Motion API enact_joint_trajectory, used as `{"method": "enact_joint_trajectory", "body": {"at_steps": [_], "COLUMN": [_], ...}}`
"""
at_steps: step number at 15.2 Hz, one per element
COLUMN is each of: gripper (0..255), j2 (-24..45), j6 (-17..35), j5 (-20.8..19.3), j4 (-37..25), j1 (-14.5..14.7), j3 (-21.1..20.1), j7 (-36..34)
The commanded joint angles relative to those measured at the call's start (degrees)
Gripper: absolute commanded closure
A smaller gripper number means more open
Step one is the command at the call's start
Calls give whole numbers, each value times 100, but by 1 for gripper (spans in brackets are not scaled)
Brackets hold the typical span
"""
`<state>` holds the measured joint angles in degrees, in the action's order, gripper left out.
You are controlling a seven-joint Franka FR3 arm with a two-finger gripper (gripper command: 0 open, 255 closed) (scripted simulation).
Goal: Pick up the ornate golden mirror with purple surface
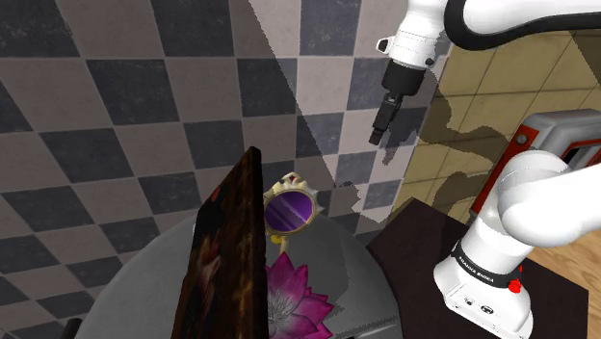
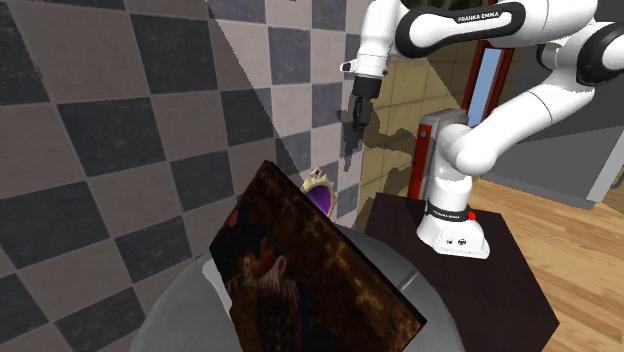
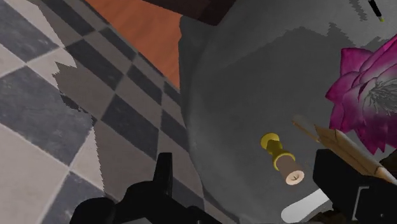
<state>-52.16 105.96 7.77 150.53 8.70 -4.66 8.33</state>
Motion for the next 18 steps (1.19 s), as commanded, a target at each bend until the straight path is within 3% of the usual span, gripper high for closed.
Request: {"method": "enact_joint_trajectory", "body": {"at_steps": [1, 8, 14, 18], "gripper": [0, 0, 0, 0], "j2": [-40, 244, 1038, 1319], "j6": [538, 2594, 4604, 5079], "j5": [178, 819, 1471, 1618], "j4": [296, 1209, 1699, 1847], "j1": [267, 1288, 2430, 2621], "j3": [-84, -312, -354, -307], "j7": [223, 1139, 2109, 2264]}}
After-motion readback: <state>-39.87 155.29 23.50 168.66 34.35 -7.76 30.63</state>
